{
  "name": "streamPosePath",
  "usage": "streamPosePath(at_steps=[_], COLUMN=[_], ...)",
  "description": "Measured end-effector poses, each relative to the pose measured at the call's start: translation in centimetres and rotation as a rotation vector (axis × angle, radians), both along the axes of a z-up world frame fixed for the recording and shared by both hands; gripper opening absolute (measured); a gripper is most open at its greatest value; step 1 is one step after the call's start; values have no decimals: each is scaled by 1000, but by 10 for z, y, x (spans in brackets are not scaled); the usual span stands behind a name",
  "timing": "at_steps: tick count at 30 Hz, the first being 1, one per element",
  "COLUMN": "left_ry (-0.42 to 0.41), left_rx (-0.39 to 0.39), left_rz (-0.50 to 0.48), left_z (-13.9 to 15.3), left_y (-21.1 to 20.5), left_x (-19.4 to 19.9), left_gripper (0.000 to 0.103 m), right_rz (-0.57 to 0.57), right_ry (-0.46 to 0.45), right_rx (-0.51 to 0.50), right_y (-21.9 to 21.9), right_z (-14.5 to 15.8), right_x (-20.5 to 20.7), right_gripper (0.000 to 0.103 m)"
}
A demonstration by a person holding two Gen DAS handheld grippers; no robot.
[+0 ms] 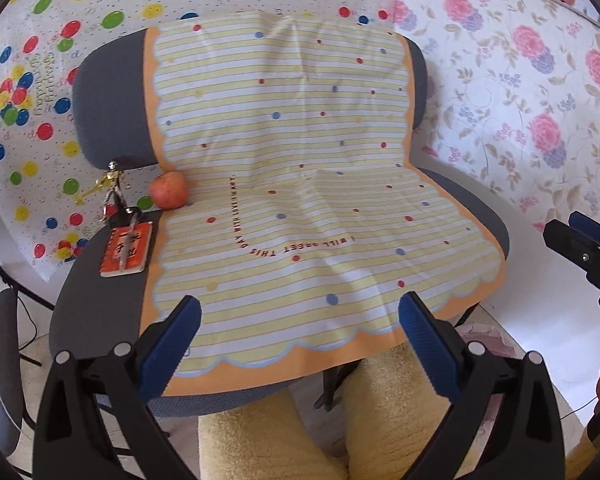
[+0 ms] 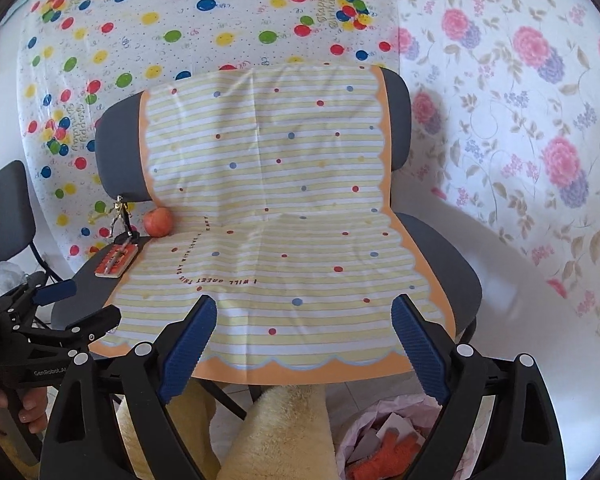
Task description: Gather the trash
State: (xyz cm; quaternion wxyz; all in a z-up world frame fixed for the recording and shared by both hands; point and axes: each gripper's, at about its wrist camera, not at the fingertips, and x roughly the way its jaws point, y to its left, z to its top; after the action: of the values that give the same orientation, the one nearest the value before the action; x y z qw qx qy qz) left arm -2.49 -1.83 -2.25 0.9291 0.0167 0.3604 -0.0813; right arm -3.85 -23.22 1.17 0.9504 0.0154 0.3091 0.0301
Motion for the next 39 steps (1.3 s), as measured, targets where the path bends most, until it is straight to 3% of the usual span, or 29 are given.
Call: streamPosePath(at_steps=[5, 16, 39], left_ry=[3, 17, 25], left_rx=[14, -10, -11], left_rz=[54, 16, 33], left_z=[4, 5, 3], left_y=[18, 16, 20], left_x=[-6, -7, -5], left_gripper=[96, 96, 96], right_rz=[-2, -55, -64], right_ry=[13, 43, 43], right_rx=[-1, -3, -2], right_y=[7, -3, -10], right_z=[4, 1, -1], right_x=[-1, -10, -12], right_gripper=[92, 92, 93])
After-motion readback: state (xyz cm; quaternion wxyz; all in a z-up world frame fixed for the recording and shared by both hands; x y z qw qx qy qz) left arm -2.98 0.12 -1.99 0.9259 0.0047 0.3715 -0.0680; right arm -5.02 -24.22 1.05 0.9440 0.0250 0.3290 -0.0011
